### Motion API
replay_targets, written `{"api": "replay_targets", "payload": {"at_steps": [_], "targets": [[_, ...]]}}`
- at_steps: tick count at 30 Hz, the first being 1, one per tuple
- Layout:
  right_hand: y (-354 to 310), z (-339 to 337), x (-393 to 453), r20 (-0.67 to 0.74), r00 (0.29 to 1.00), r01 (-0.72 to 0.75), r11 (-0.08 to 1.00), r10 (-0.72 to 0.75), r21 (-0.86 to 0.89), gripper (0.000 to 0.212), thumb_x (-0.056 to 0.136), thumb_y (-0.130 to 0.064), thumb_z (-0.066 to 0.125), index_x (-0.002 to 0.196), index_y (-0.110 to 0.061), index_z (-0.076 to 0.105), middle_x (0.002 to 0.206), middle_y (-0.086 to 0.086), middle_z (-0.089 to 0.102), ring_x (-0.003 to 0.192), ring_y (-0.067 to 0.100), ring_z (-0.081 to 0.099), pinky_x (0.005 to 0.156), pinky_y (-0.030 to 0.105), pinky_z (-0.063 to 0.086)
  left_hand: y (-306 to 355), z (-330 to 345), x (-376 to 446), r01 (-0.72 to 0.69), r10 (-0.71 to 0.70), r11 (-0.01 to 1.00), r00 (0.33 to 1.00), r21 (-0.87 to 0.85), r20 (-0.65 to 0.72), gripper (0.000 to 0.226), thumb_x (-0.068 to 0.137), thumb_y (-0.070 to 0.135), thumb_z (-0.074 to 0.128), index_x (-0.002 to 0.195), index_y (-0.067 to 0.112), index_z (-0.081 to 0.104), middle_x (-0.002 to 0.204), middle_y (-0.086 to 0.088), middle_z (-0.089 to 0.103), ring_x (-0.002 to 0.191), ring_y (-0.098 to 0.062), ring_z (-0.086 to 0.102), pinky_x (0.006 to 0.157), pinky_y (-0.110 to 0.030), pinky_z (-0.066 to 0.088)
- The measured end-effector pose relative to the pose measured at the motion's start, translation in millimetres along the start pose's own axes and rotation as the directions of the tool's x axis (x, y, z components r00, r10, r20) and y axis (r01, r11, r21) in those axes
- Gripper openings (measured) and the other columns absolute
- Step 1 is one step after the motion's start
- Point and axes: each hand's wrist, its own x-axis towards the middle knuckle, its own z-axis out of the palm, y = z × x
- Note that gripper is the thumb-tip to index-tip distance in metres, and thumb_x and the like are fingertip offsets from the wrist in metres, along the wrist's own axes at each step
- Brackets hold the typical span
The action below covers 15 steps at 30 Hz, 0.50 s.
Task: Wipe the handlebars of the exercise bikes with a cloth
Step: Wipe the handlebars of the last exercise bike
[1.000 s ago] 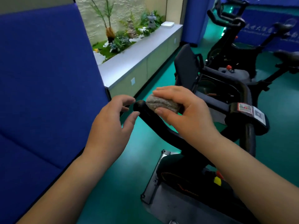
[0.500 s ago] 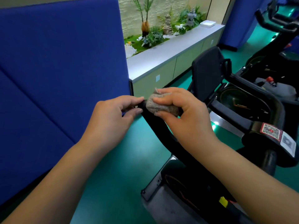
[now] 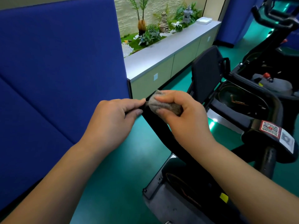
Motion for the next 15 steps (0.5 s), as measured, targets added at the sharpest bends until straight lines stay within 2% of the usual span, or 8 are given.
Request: {"api": "replay_targets", "payload": {"at_steps": [6,7,10,11,13,15], "targets": [[4,-11,-20,0.029,0.999,-0.044,0.997,0.046,-0.06,0.036,0.078,0.003,0.07,0.098,-0.027,0.068,0.11,-0.008,0.065,0.105,-0.004,0.059,0.092,0.01,0.042,-3,0,-3,0.009,-0.009,0.999,1.0,-0.046,-0.001,0.03,0.087,0.018,0.068,0.113,0.032,0.068,0.099,0.028,0.061,0.097,0.005,0.057,0.077,0.004,0.036],[7,-14,-29,0.021,0.998,-0.054,0.996,0.056,-0.077,0.038,0.077,0.004,0.07,0.097,-0.028,0.068,0.109,-0.009,0.065,0.104,-0.006,0.059,0.092,0.008,0.041,-3,0,-4,0.011,-0.011,0.999,1.0,-0.047,0.001,0.03,0.087,0.019,0.068,0.113,0.033,0.068,0.098,0.026,0.062,0.094,-0.001,0.061,0.077,-0.001,0.041],[10,-15,-41,-0.012,0.998,-0.069,0.993,0.068,-0.095,0.037,0.075,0.006,0.071,0.093,-0.027,0.07,0.107,-0.012,0.066,0.103,-0.007,0.059,0.091,0.007,0.041,-1,1,-4,0.015,-0.015,0.999,1.0,-0.036,0.0,0.03,0.087,0.022,0.067,0.114,0.036,0.068,0.094,0.023,0.066,0.088,-0.02,0.066,0.083,-0.028,0.053],[9,-14,-38,-0.019,0.998,-0.069,0.994,0.068,-0.09,0.035,0.075,0.005,0.072,0.092,-0.025,0.071,0.107,-0.011,0.066,0.102,-0.007,0.059,0.09,0.006,0.041,-1,1,-3,0.01,-0.01,0.999,1.0,-0.034,-0.001,0.03,0.088,0.022,0.067,0.114,0.035,0.068,0.096,0.02,0.069,0.089,-0.019,0.066,0.084,-0.027,0.053],[5,-9,-24,-0.03,0.998,-0.06,0.996,0.058,-0.07,0.032,0.075,0.002,0.073,0.094,-0.023,0.072,0.107,-0.006,0.067,0.101,-0.004,0.06,0.089,0.008,0.042,-2,1,-1,-0.014,0.014,1.0,1.0,-0.028,-0.005,0.029,0.088,0.018,0.066,0.114,0.033,0.068,0.101,0.022,0.066,0.095,-0.001,0.061,0.081,-0.005,0.045],[1,-1,-11,-0.051,0.999,-0.014,0.998,0.01,-0.064,0.03,0.075,0.001,0.073,0.095,-0.021,0.072,0.108,-0.003,0.067,0.104,0.001,0.061,0.094,0.016,0.045,-4,1,1,-0.04,0.04,0.999,0.999,-0.003,-0.011,0.029,0.088,0.013,0.065,0.113,0.029,0.07,0.101,0.025,0.061,0.098,0.01,0.052,0.077,0.006,0.035]]}}
